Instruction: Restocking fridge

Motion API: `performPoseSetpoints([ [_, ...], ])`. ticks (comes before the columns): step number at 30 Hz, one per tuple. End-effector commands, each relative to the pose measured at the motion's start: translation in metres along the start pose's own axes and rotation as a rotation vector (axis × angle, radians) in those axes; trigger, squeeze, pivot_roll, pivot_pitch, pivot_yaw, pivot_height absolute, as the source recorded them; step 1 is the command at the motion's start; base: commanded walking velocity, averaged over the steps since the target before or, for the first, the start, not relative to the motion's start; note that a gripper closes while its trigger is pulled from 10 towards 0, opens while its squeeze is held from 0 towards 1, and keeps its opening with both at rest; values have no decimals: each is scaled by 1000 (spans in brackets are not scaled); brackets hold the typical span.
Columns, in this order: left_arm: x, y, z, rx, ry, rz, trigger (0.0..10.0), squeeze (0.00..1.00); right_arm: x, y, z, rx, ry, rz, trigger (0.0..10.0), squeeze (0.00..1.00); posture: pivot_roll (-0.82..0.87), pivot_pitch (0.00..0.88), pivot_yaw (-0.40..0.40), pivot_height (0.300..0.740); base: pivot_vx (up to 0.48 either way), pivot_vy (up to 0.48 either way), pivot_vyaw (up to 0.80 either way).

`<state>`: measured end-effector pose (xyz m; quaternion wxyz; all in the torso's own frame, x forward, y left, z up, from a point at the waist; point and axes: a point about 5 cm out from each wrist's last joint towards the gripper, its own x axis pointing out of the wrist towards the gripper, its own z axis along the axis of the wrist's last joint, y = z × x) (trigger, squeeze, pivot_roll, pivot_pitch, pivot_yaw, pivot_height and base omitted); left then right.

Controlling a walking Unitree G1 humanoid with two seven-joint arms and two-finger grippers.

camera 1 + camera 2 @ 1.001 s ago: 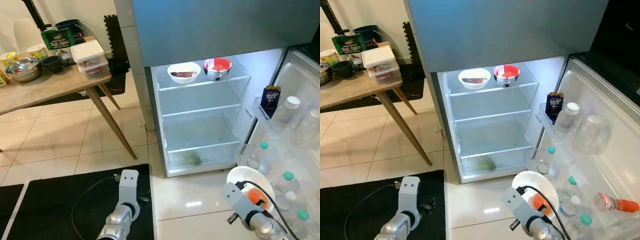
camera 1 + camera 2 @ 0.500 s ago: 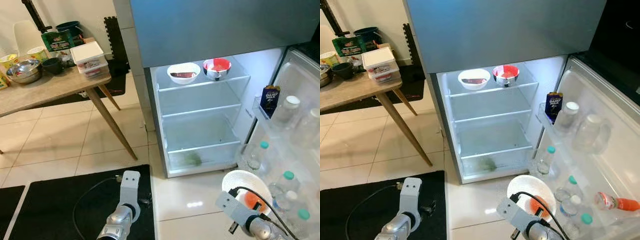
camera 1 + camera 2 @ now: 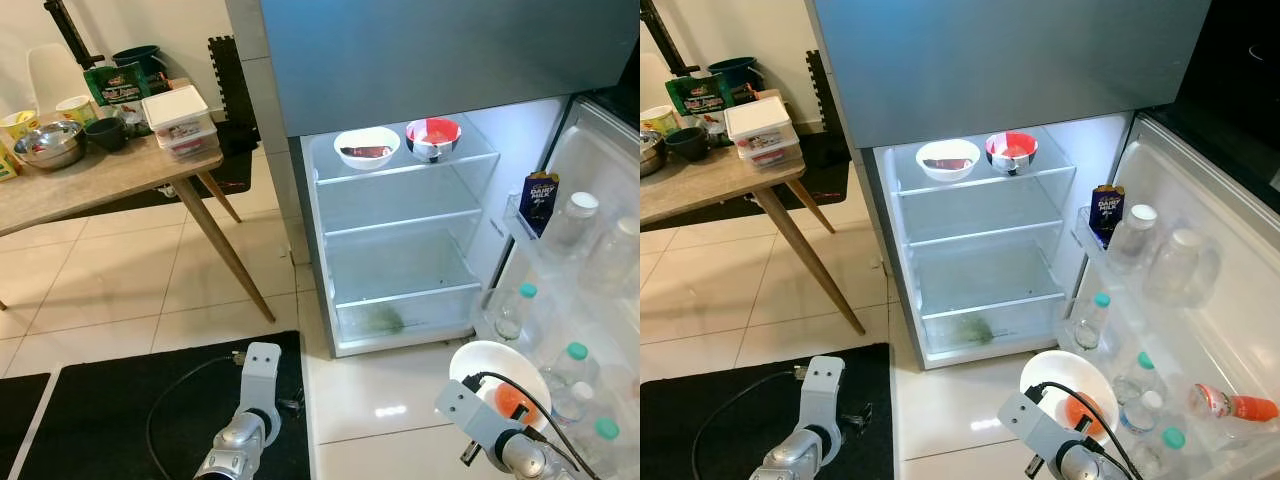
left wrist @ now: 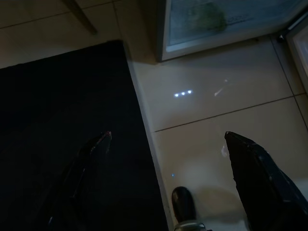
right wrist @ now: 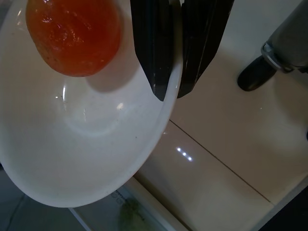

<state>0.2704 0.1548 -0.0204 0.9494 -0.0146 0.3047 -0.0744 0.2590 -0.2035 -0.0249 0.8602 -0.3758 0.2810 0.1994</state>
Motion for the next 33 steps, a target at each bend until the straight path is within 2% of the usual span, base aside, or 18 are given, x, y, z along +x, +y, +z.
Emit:
performPoseSetpoints([
  [1,-2,9,0,24,-8,23,10000,0,1,2,2,39,-4,-5,10000,0,-76,84,85,740,304,0,0],
  [5,-3,12,-1,-4,-12,41,10000,0,2,6,4,2,-12,10,10000,0,-86,82,99,740,317,0,0],
  [8,-3,8,-2,21,-9,12,10000,0,1,1,5,51,-22,-13,10000,0,-86,82,96,740,355,0,0],
  [10,-3,10,-3,11,-3,30,10000,0,1,6,3,32,-7,-2,10000,0,-92,84,101,740,362,0,0],
  [20,-2,5,-3,22,-3,10,10000,0,-1,5,-2,45,-6,-11,10000,0,-95,87,103,740,353,0,0],
  [33,-4,8,-6,20,1,15,10000,0,-1,2,0,46,-19,-15,10000,0,-84,92,97,740,342,0,0],
])
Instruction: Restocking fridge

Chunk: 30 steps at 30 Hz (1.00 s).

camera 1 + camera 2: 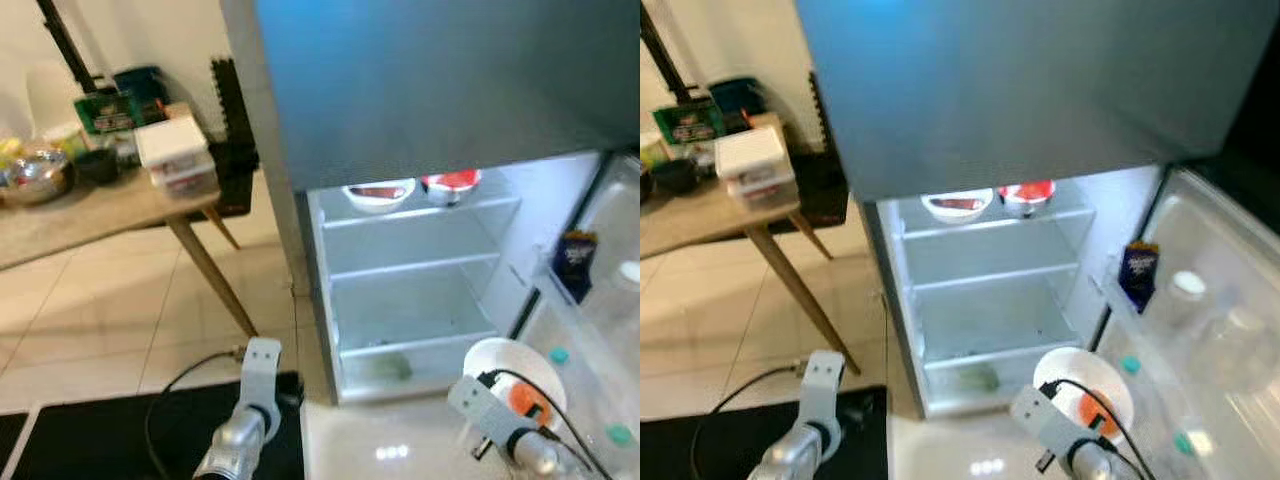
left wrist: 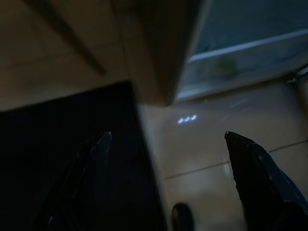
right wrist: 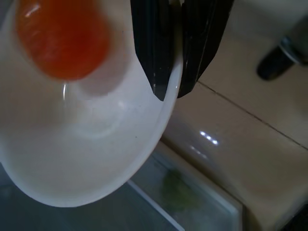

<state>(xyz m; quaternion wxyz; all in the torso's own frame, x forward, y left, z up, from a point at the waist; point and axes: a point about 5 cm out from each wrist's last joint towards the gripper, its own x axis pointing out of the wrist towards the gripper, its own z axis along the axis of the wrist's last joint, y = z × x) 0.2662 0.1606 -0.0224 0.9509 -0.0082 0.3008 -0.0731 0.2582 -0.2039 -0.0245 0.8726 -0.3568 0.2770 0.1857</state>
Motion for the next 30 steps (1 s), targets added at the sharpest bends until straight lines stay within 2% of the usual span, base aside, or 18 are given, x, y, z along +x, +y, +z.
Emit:
performPoseSetpoints([
  [1,-1,3,-2,8,10,8,10000,0,-1,2,0,-2,-8,5,10000,0,-84,93,98,740,341,0,0],
  [25,0,0,-2,32,28,-17,10000,0,-4,4,-9,24,17,-9,10000,0,-95,98,120,740,336,0,0],
  [30,1,-1,-2,18,33,-20,10000,0,-4,7,-11,29,35,-9,10000,0,-96,102,120,740,153,0,0],
])
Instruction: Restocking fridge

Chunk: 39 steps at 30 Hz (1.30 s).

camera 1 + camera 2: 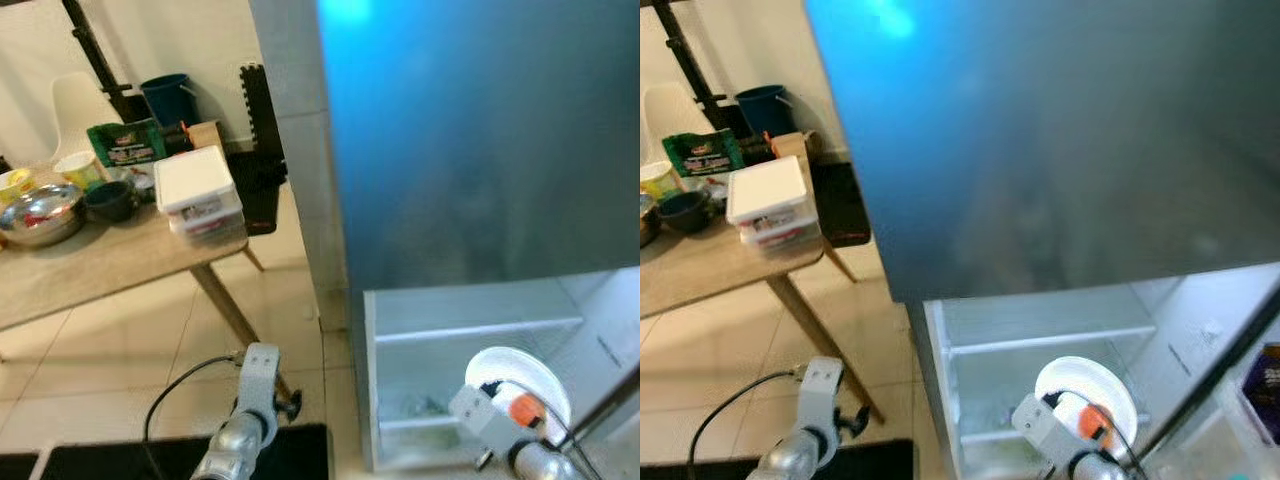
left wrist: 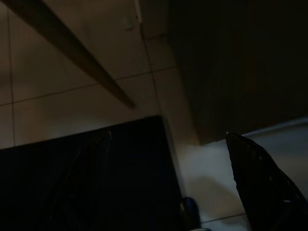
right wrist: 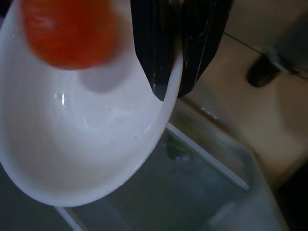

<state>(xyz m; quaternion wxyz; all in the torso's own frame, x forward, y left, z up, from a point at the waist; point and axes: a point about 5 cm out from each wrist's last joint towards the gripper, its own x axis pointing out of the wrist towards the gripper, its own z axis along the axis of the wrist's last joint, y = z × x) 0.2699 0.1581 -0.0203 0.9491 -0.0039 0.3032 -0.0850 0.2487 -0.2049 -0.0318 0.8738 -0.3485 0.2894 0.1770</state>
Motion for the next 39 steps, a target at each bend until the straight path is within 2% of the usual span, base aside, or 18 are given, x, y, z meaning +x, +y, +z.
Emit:
performPoseSetpoints([
  [1,-1,1,-6,3,27,0,10000,0,-1,-1,-2,4,10,-7,10000,0,-96,102,120,740,0,0,0],
  [11,-1,-1,-2,17,-1,-6,10000,0,-1,-3,-3,7,15,-13,10000,0,-99,106,119,740,0,0,0],
  [24,0,-1,-1,10,-6,1,10000,0,-1,-5,-4,10,15,-20,10000,0,-100,106,121,740,0,-480,0],
  [39,-2,1,-6,-4,-12,16,10000,0,-1,-8,-3,6,9,-21,10000,0,-102,104,118,740,0,0,0],
])
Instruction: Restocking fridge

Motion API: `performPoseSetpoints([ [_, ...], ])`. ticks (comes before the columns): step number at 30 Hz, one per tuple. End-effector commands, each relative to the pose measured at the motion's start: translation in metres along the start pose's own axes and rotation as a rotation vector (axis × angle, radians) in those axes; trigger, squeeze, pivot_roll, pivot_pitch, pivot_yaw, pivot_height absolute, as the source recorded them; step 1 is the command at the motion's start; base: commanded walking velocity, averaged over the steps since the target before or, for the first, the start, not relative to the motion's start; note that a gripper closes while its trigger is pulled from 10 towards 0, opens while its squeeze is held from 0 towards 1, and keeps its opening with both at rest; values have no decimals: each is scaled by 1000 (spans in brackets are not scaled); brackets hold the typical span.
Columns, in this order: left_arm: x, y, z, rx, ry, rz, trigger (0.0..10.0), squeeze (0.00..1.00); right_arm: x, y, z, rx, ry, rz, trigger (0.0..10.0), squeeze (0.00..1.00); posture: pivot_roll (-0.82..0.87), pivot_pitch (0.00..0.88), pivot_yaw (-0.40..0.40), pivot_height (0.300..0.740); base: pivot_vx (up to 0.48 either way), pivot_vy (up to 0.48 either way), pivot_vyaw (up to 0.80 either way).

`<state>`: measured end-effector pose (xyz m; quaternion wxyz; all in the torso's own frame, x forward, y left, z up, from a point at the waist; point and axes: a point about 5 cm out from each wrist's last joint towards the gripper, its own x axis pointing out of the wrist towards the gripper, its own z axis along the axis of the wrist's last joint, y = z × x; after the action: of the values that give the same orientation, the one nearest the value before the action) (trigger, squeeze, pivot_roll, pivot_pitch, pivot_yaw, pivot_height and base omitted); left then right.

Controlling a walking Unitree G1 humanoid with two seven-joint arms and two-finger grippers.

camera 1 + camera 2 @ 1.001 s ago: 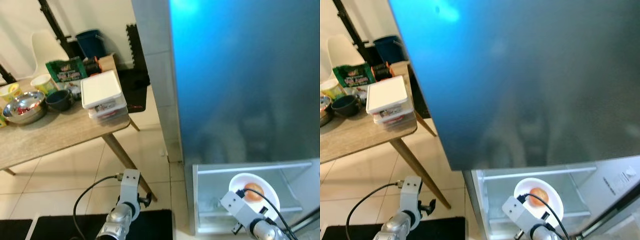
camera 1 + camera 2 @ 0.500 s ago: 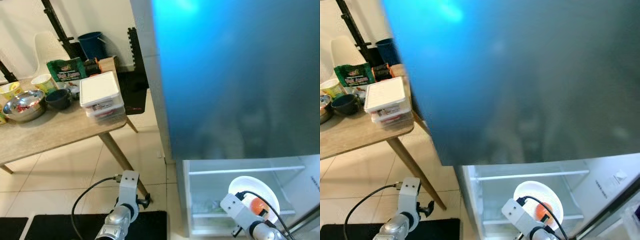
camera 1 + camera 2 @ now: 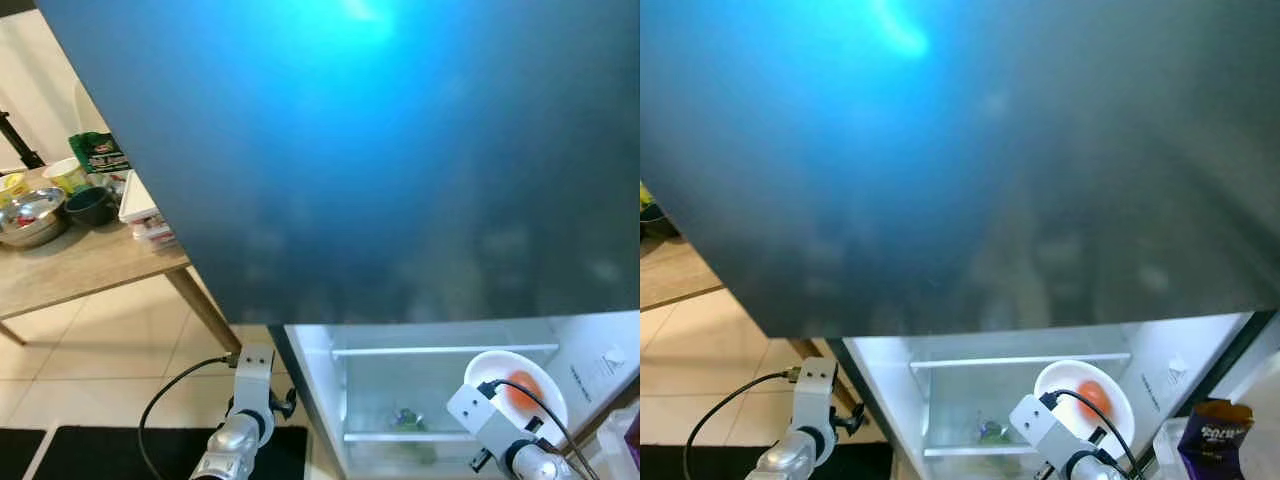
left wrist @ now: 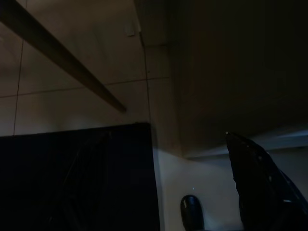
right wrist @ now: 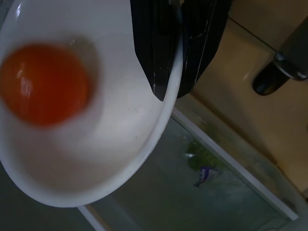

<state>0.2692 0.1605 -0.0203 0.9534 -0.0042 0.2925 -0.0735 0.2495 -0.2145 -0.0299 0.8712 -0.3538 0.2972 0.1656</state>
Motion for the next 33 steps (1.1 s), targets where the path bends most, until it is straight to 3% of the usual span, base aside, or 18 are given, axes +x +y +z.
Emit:
performPoseSetpoints([
  [1,-2,-1,-7,2,13,-7,10000,0,0,0,3,8,-16,-4,10000,0,-102,104,118,740,0,0,0],
  [10,-6,4,-16,-12,23,18,10000,0,0,1,2,9,-17,1,10000,0,-100,101,115,740,0,0,0],
  [12,-15,15,-45,-54,130,73,10000,0,-1,8,-4,-14,8,40,10000,0,-103,97,115,740,0,0,0],
  [16,-25,21,-68,-78,227,101,10000,0,-3,9,-8,-14,18,41,10000,0,-103,95,118,740,0,0,0],
  [20,-48,28,-108,-27,391,92,10000,0,-4,9,-10,-5,22,34,10000,0,-107,90,124,740,0,0,0],
  [33,-48,31,-108,-33,375,110,10000,0,-2,9,-6,-6,20,31,10000,0,-96,88,115,740,0,0,0],
])
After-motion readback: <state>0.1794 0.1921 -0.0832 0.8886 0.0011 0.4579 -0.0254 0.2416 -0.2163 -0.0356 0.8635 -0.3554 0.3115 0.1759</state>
